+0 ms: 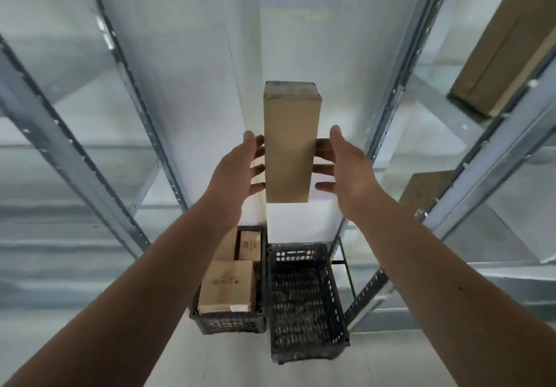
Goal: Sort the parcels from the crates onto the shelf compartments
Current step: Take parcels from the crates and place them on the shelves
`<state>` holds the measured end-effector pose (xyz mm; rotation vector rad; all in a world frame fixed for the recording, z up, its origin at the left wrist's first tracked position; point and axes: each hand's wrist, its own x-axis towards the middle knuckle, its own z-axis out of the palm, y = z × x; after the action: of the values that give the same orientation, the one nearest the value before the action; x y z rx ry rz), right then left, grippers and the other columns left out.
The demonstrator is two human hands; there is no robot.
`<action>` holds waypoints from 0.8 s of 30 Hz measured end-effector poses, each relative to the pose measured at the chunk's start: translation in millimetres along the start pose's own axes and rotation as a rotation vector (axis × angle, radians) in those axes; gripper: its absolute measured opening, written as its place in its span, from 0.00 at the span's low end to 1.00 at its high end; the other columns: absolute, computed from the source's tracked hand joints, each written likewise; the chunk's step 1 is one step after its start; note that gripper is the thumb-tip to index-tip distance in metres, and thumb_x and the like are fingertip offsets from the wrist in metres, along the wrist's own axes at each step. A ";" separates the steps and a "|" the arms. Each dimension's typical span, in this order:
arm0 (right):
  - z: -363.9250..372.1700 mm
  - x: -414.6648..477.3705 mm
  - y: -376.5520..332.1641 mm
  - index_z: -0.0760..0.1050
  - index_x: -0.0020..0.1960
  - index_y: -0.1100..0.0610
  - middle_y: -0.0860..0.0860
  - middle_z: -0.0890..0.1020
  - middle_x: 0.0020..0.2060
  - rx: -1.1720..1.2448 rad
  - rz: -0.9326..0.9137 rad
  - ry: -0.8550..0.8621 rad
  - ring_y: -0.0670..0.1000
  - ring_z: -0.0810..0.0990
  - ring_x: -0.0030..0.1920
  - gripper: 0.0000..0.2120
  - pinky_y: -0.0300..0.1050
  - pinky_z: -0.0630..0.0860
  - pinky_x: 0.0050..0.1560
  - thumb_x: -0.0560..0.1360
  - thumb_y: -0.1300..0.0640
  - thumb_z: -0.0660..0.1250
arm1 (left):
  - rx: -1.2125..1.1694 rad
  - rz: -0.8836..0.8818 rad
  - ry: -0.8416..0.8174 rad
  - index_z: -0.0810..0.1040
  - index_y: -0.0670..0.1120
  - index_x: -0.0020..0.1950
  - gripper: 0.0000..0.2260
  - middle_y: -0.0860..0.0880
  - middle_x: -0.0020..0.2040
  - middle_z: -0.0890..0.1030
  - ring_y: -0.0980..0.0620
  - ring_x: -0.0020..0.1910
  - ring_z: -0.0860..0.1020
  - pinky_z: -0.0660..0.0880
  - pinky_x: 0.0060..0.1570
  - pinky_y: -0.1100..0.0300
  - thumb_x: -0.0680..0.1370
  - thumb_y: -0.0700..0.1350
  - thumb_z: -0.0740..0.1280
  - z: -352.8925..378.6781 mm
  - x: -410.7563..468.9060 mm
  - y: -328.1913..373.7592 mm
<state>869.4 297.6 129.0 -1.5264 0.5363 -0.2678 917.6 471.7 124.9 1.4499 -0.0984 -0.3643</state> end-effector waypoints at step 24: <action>-87.0 -89.1 -226.1 0.84 0.62 0.47 0.53 0.86 0.57 0.104 -0.381 -0.144 0.60 0.85 0.60 0.22 0.68 0.80 0.63 0.83 0.33 0.62 | 0.131 0.518 -0.026 0.83 0.58 0.65 0.30 0.60 0.63 0.85 0.52 0.60 0.82 0.73 0.56 0.50 0.85 0.69 0.46 68.1 -80.3 203.5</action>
<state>787.3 255.0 370.0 -1.5254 0.1116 -0.4670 860.1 446.7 345.3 1.4886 -0.5157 0.0490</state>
